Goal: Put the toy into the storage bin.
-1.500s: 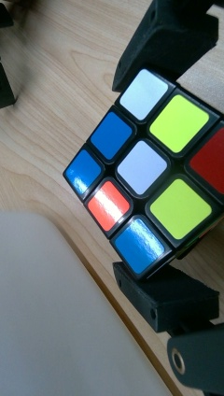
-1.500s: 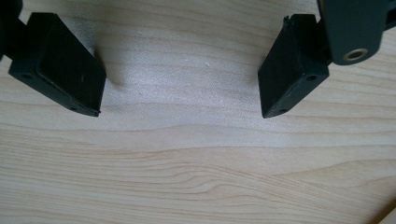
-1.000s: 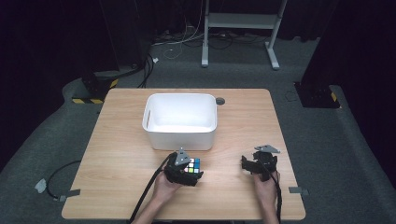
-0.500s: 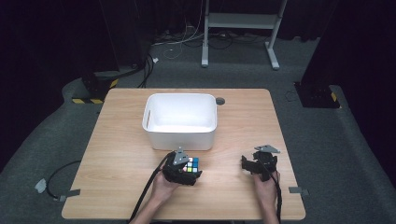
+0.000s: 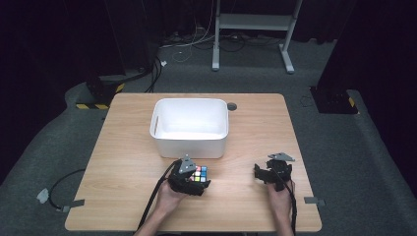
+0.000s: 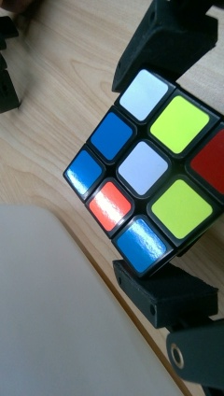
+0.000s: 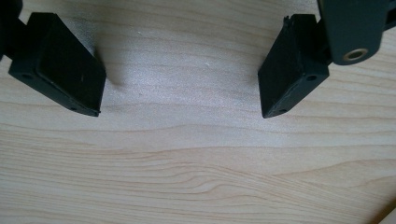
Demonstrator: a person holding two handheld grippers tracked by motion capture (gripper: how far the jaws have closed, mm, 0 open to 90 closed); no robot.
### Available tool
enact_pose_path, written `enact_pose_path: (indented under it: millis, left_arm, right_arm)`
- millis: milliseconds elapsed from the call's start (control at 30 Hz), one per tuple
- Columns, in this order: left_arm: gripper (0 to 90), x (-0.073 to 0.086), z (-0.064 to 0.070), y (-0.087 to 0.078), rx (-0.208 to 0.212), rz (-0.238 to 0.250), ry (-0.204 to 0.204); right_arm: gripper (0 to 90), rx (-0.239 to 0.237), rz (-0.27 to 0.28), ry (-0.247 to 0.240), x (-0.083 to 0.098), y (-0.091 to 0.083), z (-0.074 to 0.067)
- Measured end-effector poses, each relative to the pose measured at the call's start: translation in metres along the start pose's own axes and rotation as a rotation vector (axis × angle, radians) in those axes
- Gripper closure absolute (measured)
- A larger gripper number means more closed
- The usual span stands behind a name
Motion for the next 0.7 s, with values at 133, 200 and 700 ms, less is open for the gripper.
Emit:
enact_pose_path:
  millis: [133, 200, 700]
  left_arm:
    - [13.3, 0.0, 0.0, -0.003, 0.008, -0.004, 0.003]
    - [13.3, -0.001, 0.0, -0.005, 0.01, -0.006, 0.007]
    - [13.3, -0.001, -0.003, -0.02, -0.003, -0.027, 0.011]
  right_arm:
    - [14.7, 0.001, 0.0, 0.001, 0.0, 0.0, 0.0]
    - [14.6, 0.003, 0.0, 0.002, 0.0, 0.0, 0.0]
    - [14.7, 0.004, 0.0, 0.004, 0.0, 0.0, 0.0]
Point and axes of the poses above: each handheld gripper's, and its own axes: y roughly forward along the jaws, x roughly out of its underside, z roughly to its right, the point moved 2 cm from there along y, roughly forward along the jaws, and after that the axes turned 4 degrees about x, right-handed, at the moved point
